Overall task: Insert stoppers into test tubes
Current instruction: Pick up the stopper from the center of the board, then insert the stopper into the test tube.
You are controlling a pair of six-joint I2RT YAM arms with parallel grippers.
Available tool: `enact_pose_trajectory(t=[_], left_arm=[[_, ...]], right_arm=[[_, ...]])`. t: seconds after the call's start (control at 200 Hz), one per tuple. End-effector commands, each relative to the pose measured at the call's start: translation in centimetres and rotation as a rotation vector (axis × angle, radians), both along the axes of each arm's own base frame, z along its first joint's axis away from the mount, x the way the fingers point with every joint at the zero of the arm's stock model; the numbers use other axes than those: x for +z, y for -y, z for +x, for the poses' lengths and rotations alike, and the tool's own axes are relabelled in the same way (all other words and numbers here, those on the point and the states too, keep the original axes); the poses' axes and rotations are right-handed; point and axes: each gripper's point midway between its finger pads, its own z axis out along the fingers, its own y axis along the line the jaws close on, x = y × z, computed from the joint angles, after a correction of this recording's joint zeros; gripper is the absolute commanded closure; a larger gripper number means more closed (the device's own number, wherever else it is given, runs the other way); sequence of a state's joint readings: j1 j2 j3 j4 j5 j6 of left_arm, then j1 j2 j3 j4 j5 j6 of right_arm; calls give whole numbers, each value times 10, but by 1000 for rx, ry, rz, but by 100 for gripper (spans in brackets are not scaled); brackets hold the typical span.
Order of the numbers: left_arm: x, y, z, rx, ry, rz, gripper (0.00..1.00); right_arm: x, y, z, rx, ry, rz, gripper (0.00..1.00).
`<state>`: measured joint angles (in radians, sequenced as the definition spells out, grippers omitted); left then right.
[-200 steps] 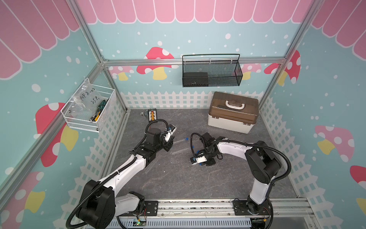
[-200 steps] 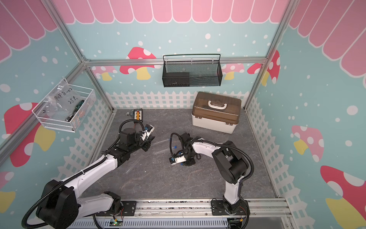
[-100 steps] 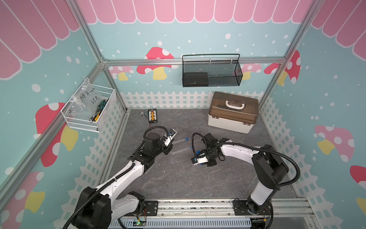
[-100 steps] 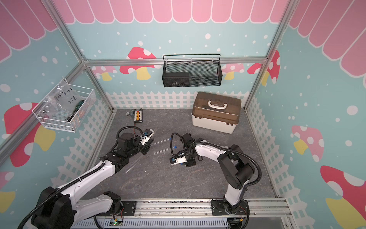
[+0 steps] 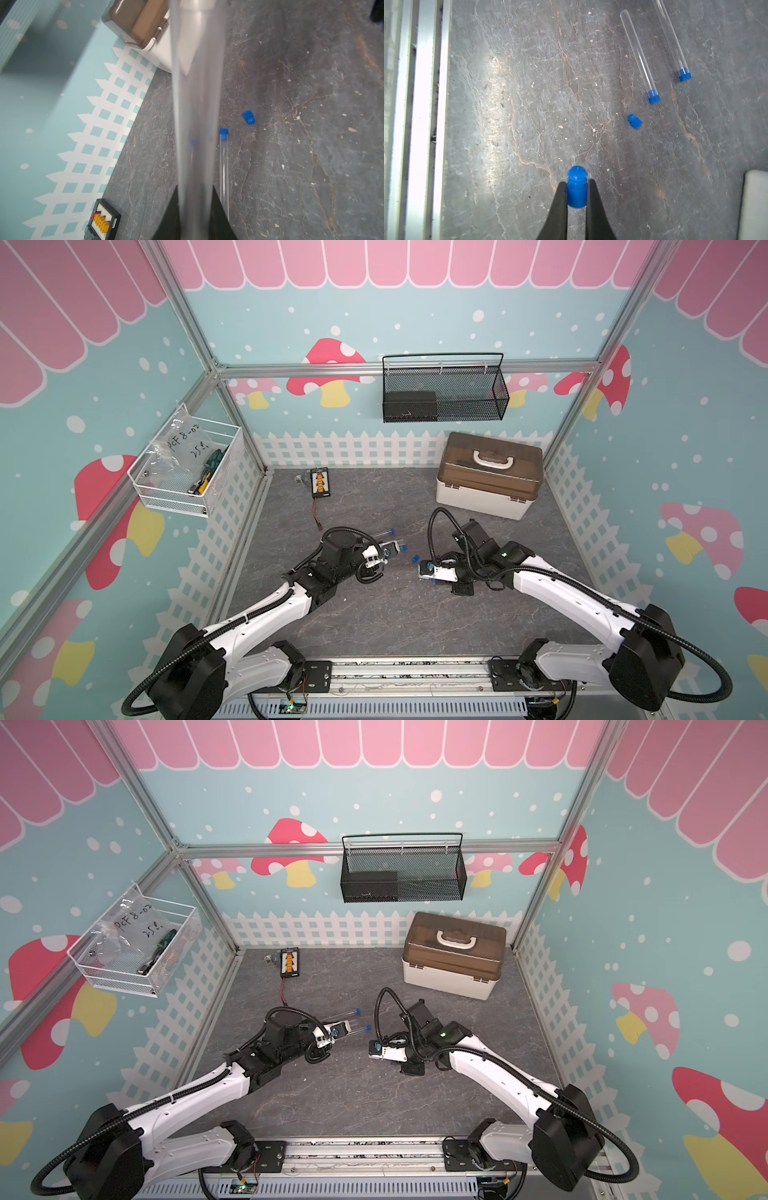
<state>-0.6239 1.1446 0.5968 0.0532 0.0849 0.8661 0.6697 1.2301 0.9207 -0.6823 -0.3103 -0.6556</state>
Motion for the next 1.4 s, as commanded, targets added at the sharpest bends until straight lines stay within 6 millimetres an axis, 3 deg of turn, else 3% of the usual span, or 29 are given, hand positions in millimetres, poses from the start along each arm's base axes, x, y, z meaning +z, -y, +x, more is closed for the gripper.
enact_pose_trajectory(t=[0.0, 0.2, 0.57, 1.396], left_arm=[[-10, 8, -7, -89, 109, 105, 100], [-25, 21, -23, -160, 172, 181, 100], [-33, 23, -24, -167, 195, 241, 100], [-29, 31, -30, -182, 176, 213, 100]], right_arm=[[7, 2, -19, -80, -125, 35, 93], [35, -16, -15, -148, -208, 122, 94], [49, -39, -12, -96, -303, 152, 95], [38, -46, -3, -101, -306, 128, 95]])
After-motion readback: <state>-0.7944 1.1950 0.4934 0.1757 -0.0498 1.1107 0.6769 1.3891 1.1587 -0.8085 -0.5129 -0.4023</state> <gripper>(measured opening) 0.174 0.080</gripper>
